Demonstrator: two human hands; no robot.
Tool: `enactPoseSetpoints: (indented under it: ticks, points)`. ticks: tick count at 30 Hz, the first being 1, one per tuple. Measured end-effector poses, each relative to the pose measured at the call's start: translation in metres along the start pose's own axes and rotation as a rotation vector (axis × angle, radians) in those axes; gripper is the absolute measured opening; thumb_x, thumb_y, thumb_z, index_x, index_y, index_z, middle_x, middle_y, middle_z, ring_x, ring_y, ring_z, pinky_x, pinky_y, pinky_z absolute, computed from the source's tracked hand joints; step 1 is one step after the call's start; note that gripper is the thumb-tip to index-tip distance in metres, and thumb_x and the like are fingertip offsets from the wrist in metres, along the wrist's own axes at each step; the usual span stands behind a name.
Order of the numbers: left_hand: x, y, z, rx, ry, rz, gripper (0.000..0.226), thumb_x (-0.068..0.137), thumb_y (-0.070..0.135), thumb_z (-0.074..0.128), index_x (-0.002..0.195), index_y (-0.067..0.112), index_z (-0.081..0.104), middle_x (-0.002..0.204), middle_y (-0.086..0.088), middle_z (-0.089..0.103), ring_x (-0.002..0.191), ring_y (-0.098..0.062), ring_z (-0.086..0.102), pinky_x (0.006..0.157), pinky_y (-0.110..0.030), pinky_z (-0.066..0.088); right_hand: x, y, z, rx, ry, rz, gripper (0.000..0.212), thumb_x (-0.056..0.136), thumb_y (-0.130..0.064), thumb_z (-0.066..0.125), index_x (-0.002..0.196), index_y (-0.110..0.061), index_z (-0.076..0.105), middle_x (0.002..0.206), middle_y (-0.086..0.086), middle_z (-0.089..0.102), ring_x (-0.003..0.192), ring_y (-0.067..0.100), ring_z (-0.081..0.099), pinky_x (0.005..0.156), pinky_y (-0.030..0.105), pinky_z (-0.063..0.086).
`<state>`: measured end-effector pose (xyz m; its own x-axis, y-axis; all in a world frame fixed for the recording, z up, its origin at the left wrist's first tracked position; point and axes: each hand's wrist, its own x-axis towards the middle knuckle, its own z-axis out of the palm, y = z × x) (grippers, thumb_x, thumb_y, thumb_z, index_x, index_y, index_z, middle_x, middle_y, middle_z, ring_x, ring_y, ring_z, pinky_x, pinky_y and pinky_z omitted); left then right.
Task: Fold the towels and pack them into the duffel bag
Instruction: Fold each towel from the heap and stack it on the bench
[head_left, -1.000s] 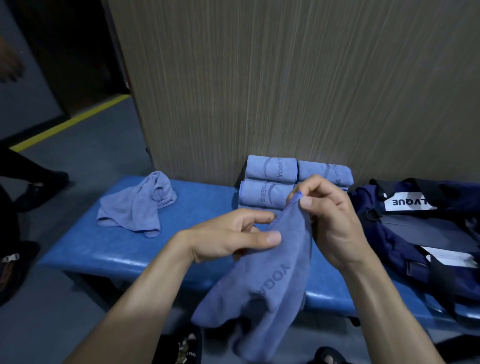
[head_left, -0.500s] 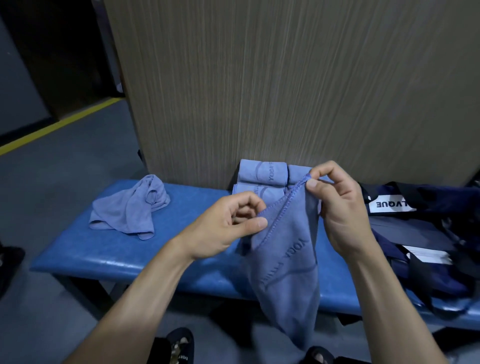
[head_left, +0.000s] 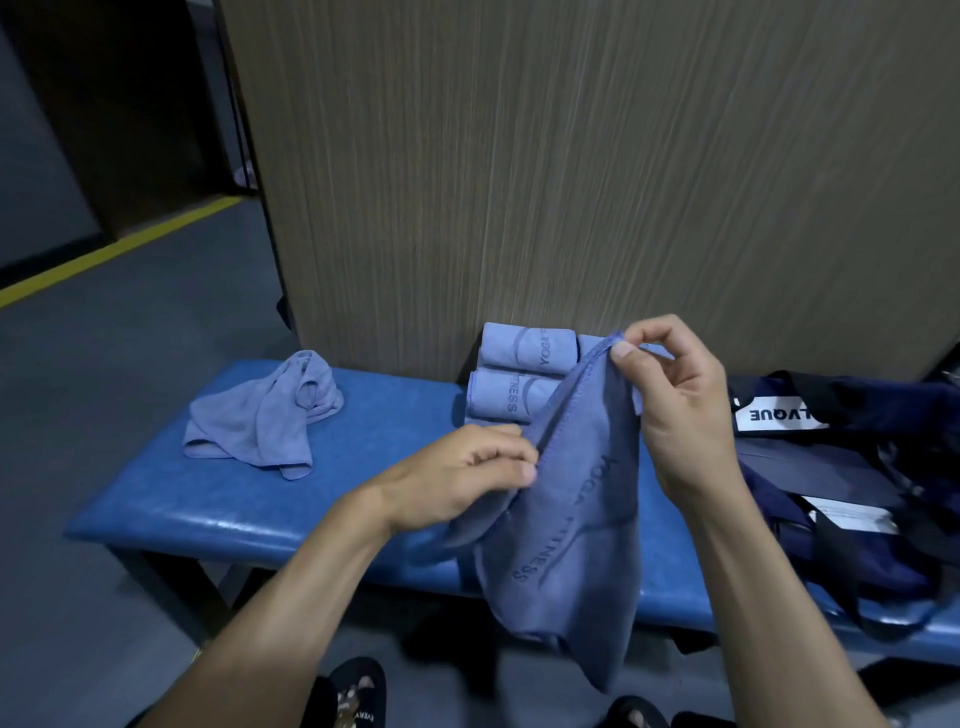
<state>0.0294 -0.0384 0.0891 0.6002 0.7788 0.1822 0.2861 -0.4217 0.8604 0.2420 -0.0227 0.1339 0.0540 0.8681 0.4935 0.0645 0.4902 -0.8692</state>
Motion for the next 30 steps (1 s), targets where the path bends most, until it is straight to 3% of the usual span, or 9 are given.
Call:
enactPoseSetpoints:
  ticks: [4, 7, 10, 15, 19, 22, 24, 27, 30]
  points:
    - [-0.008, -0.010, -0.005, 0.169, -0.121, -0.051, 0.016, 0.091, 0.039, 0.072, 0.080, 0.031, 0.064, 0.086, 0.005, 0.059, 0.085, -0.019, 0.058, 0.084, -0.039, 0.046, 0.007, 0.008, -0.006, 0.034, 0.223, -0.022, 0.020, 0.099, -0.008, 0.059, 0.083, -0.020, 0.056, 0.065, -0.009, 0.048, 0.062, 0.008, 0.038, 0.057, 0.018, 0.033]
    - [-0.009, -0.019, 0.002, 0.282, -0.227, -0.065, 0.028, 0.093, 0.036, 0.070, 0.071, 0.024, 0.056, 0.070, 0.009, 0.048, 0.071, -0.005, 0.045, 0.070, -0.028, 0.039, 0.012, 0.016, -0.013, 0.120, 0.298, 0.022, 0.017, 0.097, -0.015, 0.060, 0.083, -0.024, 0.057, 0.072, -0.016, 0.052, 0.070, 0.002, 0.043, 0.068, 0.019, 0.038]
    - [-0.008, -0.026, 0.008, 0.355, -0.217, -0.050, 0.033, 0.094, 0.037, 0.069, 0.067, 0.027, 0.051, 0.066, 0.005, 0.043, 0.065, -0.005, 0.039, 0.062, -0.028, 0.035, 0.015, 0.022, -0.015, 0.147, 0.322, 0.031, 0.019, 0.097, -0.015, 0.059, 0.082, -0.026, 0.057, 0.072, -0.016, 0.053, 0.069, 0.002, 0.043, 0.067, 0.019, 0.038]
    - [-0.015, -0.032, -0.014, 0.252, 0.032, -0.101, 0.037, 0.091, 0.049, 0.064, 0.081, 0.014, 0.062, 0.078, -0.003, 0.060, 0.073, -0.006, 0.049, 0.072, -0.040, 0.045, 0.017, 0.037, -0.028, 0.131, 0.444, 0.100, 0.015, 0.092, -0.025, 0.063, 0.078, -0.029, 0.059, 0.072, -0.015, 0.054, 0.071, 0.005, 0.045, 0.071, 0.026, 0.038]
    - [-0.021, -0.027, -0.027, 0.079, 0.246, -0.060, 0.029, 0.092, 0.043, 0.064, 0.081, 0.016, 0.062, 0.076, 0.006, 0.057, 0.074, -0.005, 0.049, 0.071, -0.029, 0.041, 0.014, 0.053, -0.036, 0.117, 0.495, 0.238, 0.013, 0.086, -0.027, 0.065, 0.073, -0.028, 0.062, 0.074, -0.012, 0.057, 0.074, 0.007, 0.048, 0.075, 0.029, 0.039]
    - [-0.024, -0.030, -0.037, 0.092, 0.433, -0.048, 0.035, 0.087, 0.051, 0.064, 0.082, 0.017, 0.064, 0.077, -0.002, 0.063, 0.072, -0.006, 0.053, 0.070, -0.030, 0.043, 0.010, 0.061, -0.041, 0.093, 0.432, 0.341, 0.014, 0.087, -0.031, 0.067, 0.074, -0.027, 0.065, 0.068, -0.012, 0.055, 0.063, 0.008, 0.043, 0.059, 0.027, 0.034]
    - [-0.026, -0.031, -0.042, 0.133, 0.536, -0.042, 0.034, 0.084, 0.053, 0.066, 0.080, 0.020, 0.065, 0.075, 0.005, 0.064, 0.070, -0.004, 0.054, 0.068, -0.030, 0.044, 0.007, 0.061, -0.043, 0.106, 0.342, 0.384, 0.014, 0.095, -0.027, 0.064, 0.082, -0.026, 0.064, 0.058, -0.013, 0.048, 0.050, 0.006, 0.037, 0.047, 0.022, 0.030]
    - [-0.032, -0.031, -0.050, 0.181, 0.591, -0.019, 0.030, 0.081, 0.052, 0.070, 0.080, 0.022, 0.067, 0.075, 0.006, 0.067, 0.070, -0.004, 0.057, 0.068, -0.032, 0.046, 0.003, 0.059, -0.048, 0.185, 0.224, 0.377, 0.007, 0.101, -0.024, 0.059, 0.097, -0.019, 0.063, 0.051, -0.014, 0.044, 0.044, 0.003, 0.036, 0.041, 0.015, 0.033]
    - [-0.039, -0.035, -0.059, 0.220, 0.507, -0.029, 0.017, 0.089, 0.042, 0.067, 0.091, 0.026, 0.070, 0.088, 0.007, 0.072, 0.080, -0.015, 0.065, 0.076, -0.036, 0.050, 0.000, 0.060, -0.056, 0.254, 0.185, 0.336, 0.008, 0.097, -0.028, 0.065, 0.097, -0.021, 0.068, 0.070, -0.003, 0.052, 0.059, 0.011, 0.043, 0.051, 0.018, 0.041]
